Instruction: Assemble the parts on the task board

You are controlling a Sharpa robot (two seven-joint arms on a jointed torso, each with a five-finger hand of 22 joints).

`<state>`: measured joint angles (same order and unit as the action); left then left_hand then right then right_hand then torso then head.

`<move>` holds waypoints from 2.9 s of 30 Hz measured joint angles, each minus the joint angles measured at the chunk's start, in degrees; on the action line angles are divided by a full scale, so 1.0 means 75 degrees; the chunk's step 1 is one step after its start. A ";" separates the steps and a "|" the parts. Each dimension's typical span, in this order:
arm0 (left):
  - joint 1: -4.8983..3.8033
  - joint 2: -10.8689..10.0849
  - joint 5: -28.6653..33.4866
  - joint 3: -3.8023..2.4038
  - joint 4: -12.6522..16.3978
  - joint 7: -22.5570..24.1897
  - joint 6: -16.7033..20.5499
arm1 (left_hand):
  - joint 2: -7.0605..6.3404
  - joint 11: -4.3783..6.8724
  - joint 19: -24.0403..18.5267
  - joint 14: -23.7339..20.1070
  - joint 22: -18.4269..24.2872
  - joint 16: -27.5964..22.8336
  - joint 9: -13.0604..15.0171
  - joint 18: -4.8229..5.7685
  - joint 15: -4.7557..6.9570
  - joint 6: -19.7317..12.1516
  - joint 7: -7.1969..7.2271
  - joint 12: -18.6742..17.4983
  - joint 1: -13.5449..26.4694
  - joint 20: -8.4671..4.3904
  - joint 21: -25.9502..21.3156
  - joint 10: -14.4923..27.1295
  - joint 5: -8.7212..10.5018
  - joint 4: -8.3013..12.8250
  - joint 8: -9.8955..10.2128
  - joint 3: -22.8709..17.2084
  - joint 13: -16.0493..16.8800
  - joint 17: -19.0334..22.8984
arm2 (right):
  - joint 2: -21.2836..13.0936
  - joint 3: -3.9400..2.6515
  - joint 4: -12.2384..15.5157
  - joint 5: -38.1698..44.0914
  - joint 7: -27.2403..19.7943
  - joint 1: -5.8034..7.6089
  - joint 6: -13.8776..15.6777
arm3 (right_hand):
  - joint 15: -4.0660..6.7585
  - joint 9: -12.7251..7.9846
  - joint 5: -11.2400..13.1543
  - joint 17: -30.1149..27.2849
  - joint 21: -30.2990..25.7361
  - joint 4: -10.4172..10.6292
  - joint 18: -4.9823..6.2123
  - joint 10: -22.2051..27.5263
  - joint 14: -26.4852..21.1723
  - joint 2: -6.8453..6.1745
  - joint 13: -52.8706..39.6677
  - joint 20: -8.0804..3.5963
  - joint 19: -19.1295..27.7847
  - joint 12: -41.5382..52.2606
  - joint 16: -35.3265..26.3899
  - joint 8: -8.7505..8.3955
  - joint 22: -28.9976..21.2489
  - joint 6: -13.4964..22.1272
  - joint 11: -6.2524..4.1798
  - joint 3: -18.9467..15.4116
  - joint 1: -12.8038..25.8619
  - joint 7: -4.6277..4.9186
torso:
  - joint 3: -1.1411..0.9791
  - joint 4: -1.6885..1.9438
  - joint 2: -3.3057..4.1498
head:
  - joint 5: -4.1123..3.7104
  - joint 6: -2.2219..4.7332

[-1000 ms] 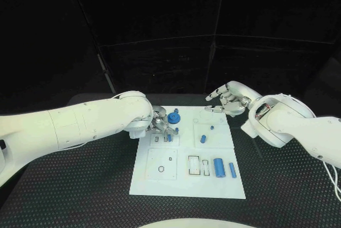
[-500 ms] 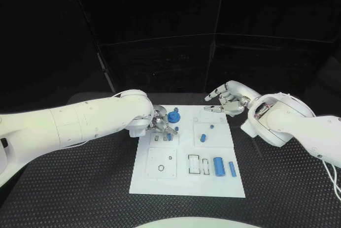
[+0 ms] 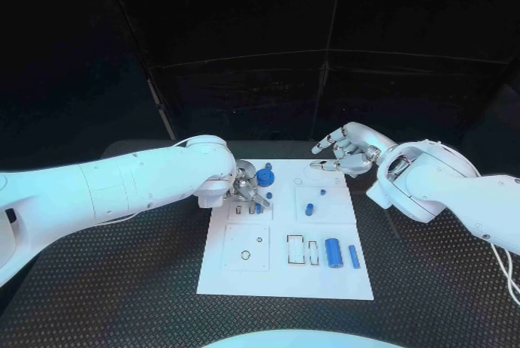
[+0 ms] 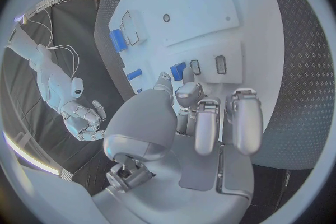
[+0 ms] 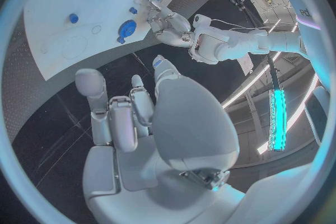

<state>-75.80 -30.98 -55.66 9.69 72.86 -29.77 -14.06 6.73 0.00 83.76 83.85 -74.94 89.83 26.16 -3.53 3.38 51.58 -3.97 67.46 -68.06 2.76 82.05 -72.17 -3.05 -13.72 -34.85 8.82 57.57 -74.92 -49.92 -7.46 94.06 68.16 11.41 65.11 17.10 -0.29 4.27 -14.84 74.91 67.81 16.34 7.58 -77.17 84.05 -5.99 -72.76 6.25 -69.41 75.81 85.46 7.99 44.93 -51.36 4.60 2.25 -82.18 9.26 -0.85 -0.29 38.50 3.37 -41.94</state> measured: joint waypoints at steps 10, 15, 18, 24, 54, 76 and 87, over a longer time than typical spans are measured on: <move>0.0000 0.0025 -0.0010 0.0000 -0.0016 -0.0008 -0.0072 | 0.0070 0.0000 0.0000 0.0000 0.0001 0.0000 0.0092 0.0000 0.0000 -0.0066 0.0010 0.0000 -0.0225 0.0000 0.0000 0.0000 0.0000 0.0195 -0.0067 -0.0152 0.0007 0.0000 | 0.0023 0.0000 -0.0018 0.0001 0.0003 0.0000 -0.0016 | 0.0000 -0.0001 0.0000 0.0000 0.0000 0.0000 0.0000 0.0000 0.0000 0.0000 0.0000 0.0000 0.0000 0.0000 0.0000 0.0000 0.0001 0.0000 0.0000 0.0000 0.0000 0.0000 | -0.0001 0.0004 0.0000 | 0.0000 -0.0026; -0.0001 0.0032 -0.0012 0.0000 -0.0022 -0.0008 -0.0086 | 0.0180 0.0028 0.0027 0.0027 0.0001 0.0000 0.0153 0.0000 0.0027 -0.0137 0.0025 0.0000 -0.0550 -0.0026 0.0024 0.0028 0.0000 0.0466 -0.0096 -0.0424 0.0011 0.0000 | 0.0034 0.0000 -0.0027 0.0003 0.0004 0.0000 -0.0020 | 0.0000 -0.0001 0.0000 0.0000 0.0000 0.0000 0.0000 0.0000 0.0000 0.0000 0.0000 0.0000 0.0000 0.0000 0.0000 0.0030 0.0001 0.0000 0.0000 0.0000 0.0000 0.0000 | -0.0001 0.0004 -0.0001 | 0.0001 -0.0036; -0.0002 0.0033 -0.0013 -0.0002 -0.0023 -0.0009 -0.0088 | 0.0258 0.0055 0.0027 0.0025 0.0001 0.0000 0.0171 0.0000 0.0029 -0.0176 0.0064 0.0000 -0.0751 -0.0027 0.0048 0.0055 0.0000 0.0677 -0.0096 -0.0635 0.0019 0.0000 | 0.0036 0.0000 -0.0031 0.0003 0.0004 0.0000 -0.0023 | 0.0000 -0.0001 0.0000 0.0000 0.0000 0.0000 0.0000 0.0000 0.0000 0.0000 -0.0001 0.0000 0.0000 0.0000 0.0000 0.0030 0.0001 0.0000 0.0000 0.0000 0.0000 0.0000 | -0.0001 0.0004 -0.0001 | 0.0001 -0.0042; -0.0018 0.0041 -0.0014 -0.0011 -0.0022 -0.0009 -0.0088 | 0.0247 0.0076 0.0026 0.0026 0.0001 0.0000 0.0175 0.0000 0.0083 -0.0283 0.0089 -0.0066 -0.1099 -0.0080 0.0048 0.0107 0.0024 0.1089 -0.0086 -0.1304 0.0001 0.0000 | 0.0042 0.0000 -0.0044 0.0004 0.0004 0.0000 -0.0028 | -0.0001 -0.0002 0.0000 -0.0001 0.0001 0.0000 0.0000 0.0000 0.0000 0.0000 -0.0001 0.0000 0.0000 0.0000 0.0001 0.0030 0.0001 0.0000 0.0000 0.0000 0.0000 0.0000 | 0.0001 0.0004 -0.0001 | -0.0008 -0.0051; 0.0007 -0.0745 0.0551 0.0000 0.0857 0.0004 0.0848 | -0.1287 0.0072 0.0026 0.0027 0.0003 0.0000 0.0806 0.0000 0.0082 -0.0421 0.0011 -0.0296 0.0547 -0.0080 0.0047 0.0007 -0.0899 0.0936 -0.0468 -0.5557 -0.0099 0.0001 | 0.0080 0.0002 -0.0178 0.0006 -0.0010 -0.0001 -0.0052 | -0.0001 -0.0003 0.0027 0.0004 0.0002 -0.0022 0.0000 0.0000 0.0000 0.0001 -0.0001 -0.0002 0.0002 0.0000 0.0001 0.0030 -0.0015 0.0001 0.0000 -0.0021 0.0002 0.0000 | 0.0004 0.0023 -0.0007 | 0.0040 -0.0071; 0.0442 -0.1165 0.0043 0.0012 0.1297 0.0037 0.2272 | -0.1387 0.0070 0.0025 0.0027 0.0003 0.0000 0.0824 -0.0001 0.0082 -0.0421 0.0010 -0.0296 0.0648 -0.0080 0.0047 -0.0043 -0.0863 0.1041 -0.0503 -0.5663 -0.0075 0.0001 | 0.0051 0.0003 -0.0231 0.0006 -0.0037 -0.0002 -0.0070 | -0.0001 -0.0004 0.0027 0.0002 -0.0027 0.0012 -0.0001 -0.0019 -0.0001 0.0070 -0.0002 -0.0029 0.0029 0.0000 0.0002 0.0059 -0.0035 0.0001 -0.0018 -0.0100 0.0070 0.0000 | -0.0001 0.0015 -0.0002 | 0.0048 -0.0103; 0.0532 -0.1127 -0.0254 0.0009 0.1300 0.0035 0.2462 | -0.1405 0.0098 0.0025 0.0026 0.0003 0.0000 0.0834 -0.0001 0.0081 -0.0421 0.0009 -0.0263 0.0667 -0.0080 0.0047 -0.0072 -0.0870 0.1112 -0.0502 -0.5773 -0.0065 0.0001 | 0.0079 0.0003 -0.0253 0.0000 -0.0074 -0.0003 -0.0092 | -0.0001 -0.0004 0.0027 0.0002 -0.0027 0.0032 0.0000 -0.0029 0.0000 0.0100 -0.0002 -0.0029 0.0029 0.0000 0.0002 0.0059 -0.0034 0.0001 -0.0028 -0.0138 0.0101 0.0000 | -0.0004 0.0010 0.0006 | 0.0051 -0.0112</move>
<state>-71.81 -39.44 -57.56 9.76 82.61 -29.51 4.41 -3.81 0.73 83.95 84.05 -74.92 89.83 32.41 -3.54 3.99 48.42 -3.90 65.49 -63.06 2.16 82.40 -72.71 -9.58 -5.38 -38.62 -34.48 57.09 -74.91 -49.33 -7.43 92.16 68.16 10.86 65.08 16.41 -0.30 4.24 -14.64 74.92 67.61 16.58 7.58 -77.38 84.04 -5.24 -72.77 6.03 -69.19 75.81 85.48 8.43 44.68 -51.36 4.39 1.22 -81.42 9.26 -0.88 -0.21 38.55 3.76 -42.78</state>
